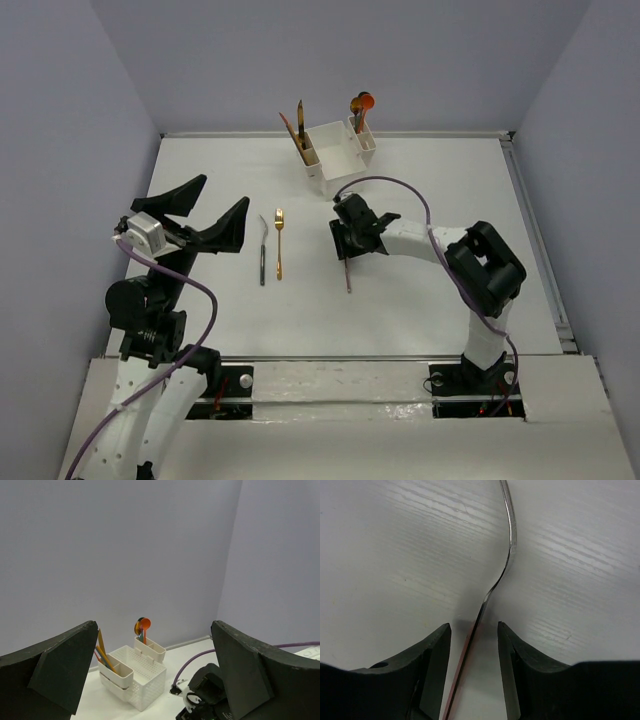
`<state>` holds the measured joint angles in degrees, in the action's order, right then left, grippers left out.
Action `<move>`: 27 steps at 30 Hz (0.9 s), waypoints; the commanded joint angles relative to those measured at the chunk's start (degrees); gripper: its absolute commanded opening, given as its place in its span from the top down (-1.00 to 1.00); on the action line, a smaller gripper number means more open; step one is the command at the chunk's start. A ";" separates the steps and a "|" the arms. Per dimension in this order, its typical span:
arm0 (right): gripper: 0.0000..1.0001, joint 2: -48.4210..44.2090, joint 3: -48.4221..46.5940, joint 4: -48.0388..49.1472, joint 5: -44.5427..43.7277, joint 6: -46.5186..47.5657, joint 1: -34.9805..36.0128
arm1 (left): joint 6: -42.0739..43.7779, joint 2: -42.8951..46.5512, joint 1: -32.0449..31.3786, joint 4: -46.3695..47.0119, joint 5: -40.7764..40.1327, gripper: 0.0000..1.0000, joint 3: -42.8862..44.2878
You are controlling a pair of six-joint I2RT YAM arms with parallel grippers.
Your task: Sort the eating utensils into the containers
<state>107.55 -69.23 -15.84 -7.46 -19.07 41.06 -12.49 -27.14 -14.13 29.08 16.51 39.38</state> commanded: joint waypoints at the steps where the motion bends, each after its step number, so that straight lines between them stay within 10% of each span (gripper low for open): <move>1: 0.07 0.91 -3.10 -3.05 -3.43 -0.79 1.04 | -0.17 0.50 0.42 3.09 1.15 -0.98 1.23; 12: 0.99 0.92 -3.37 -5.78 -4.05 -0.18 1.04 | -0.25 0.59 0.42 3.09 1.24 -0.98 1.14; 21: 1.00 -17.71 -1.69 2.02 -4.40 5.00 0.00 | -0.25 1.38 0.42 3.09 1.33 -0.98 1.41; 27: 1.00 -20.10 -2.75 26.26 -1.50 5.62 -9.57 | -0.08 1.56 0.42 3.09 0.89 -0.98 1.32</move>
<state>86.76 -69.80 -9.72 -10.09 -14.81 38.00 -12.51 -26.06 -14.13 29.12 16.97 39.38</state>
